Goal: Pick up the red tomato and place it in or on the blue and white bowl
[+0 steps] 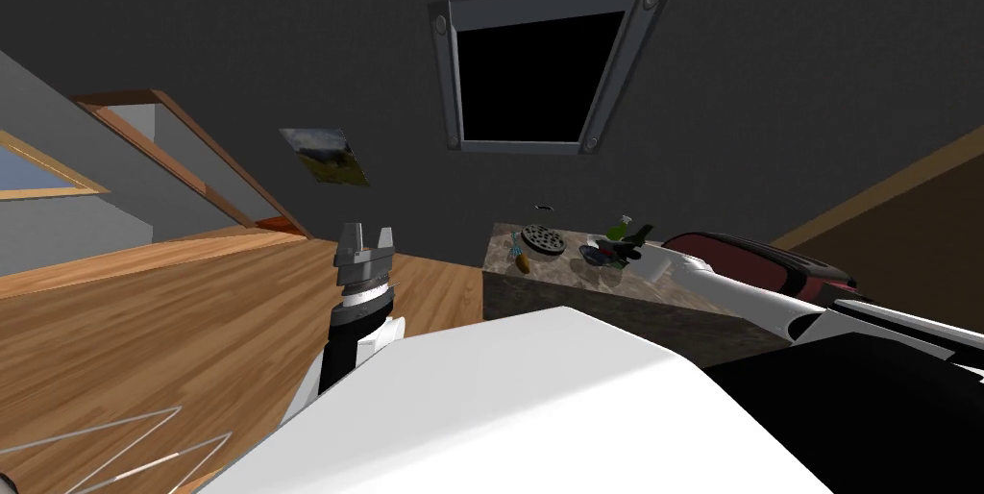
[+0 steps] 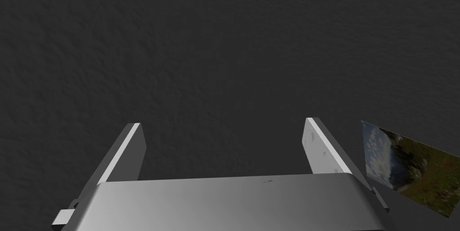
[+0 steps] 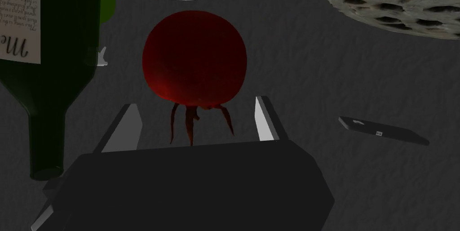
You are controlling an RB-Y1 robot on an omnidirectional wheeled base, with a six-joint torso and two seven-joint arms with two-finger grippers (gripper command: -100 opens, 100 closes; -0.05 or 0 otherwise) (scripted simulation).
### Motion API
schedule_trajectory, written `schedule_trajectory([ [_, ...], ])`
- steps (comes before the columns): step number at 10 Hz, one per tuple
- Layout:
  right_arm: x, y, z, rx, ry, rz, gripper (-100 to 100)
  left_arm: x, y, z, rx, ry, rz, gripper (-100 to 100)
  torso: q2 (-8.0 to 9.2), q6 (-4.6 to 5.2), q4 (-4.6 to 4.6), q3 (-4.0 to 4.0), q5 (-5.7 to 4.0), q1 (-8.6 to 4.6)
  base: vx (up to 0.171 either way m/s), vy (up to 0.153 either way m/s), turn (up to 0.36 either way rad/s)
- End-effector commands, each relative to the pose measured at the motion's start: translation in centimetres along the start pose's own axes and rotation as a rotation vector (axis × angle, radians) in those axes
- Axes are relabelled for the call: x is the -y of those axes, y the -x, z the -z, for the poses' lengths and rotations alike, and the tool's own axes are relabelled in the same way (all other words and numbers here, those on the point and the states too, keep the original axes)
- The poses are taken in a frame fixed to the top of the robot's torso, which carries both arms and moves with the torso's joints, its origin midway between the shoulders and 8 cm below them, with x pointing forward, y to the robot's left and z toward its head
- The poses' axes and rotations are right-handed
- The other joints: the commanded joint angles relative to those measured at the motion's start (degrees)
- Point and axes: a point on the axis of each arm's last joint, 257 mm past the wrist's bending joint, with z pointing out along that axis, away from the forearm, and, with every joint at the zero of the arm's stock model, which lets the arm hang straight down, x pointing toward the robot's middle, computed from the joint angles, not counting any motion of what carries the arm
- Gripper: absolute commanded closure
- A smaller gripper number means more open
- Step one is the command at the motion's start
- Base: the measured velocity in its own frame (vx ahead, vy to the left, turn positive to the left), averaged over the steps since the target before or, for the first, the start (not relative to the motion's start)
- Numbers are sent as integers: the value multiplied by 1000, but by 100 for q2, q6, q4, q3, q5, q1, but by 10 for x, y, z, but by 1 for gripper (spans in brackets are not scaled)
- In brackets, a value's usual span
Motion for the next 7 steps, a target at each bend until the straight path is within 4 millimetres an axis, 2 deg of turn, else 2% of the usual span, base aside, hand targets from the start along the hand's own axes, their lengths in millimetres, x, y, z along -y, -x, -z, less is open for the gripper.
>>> schedule_trajectory([
  [1,0,0,0,0,0,0,-100,0,0,0,0,0,0,0,0,0,0,0,0,0,11,3,1],
  [4,-1,0,0,1,2,-1,-100,0,0,0,0,0,0,0,32,10,9,20,1,-6,3,1,5],
  [5,-1,0,0,1,2,-1,0,0,0,0,0,0,0,0,38,13,10,24,2,-7,0,0,0],
  [6,16,19,3,5,-36,-14,-100,0,0,0,0,0,0,0,41,13,11,26,2,-7,-88,-1,240],
  [7,16,19,3,5,-36,-14,-100,0,0,0,0,0,0,0,67,6,16,40,3,-7,-119,-7,218],
])
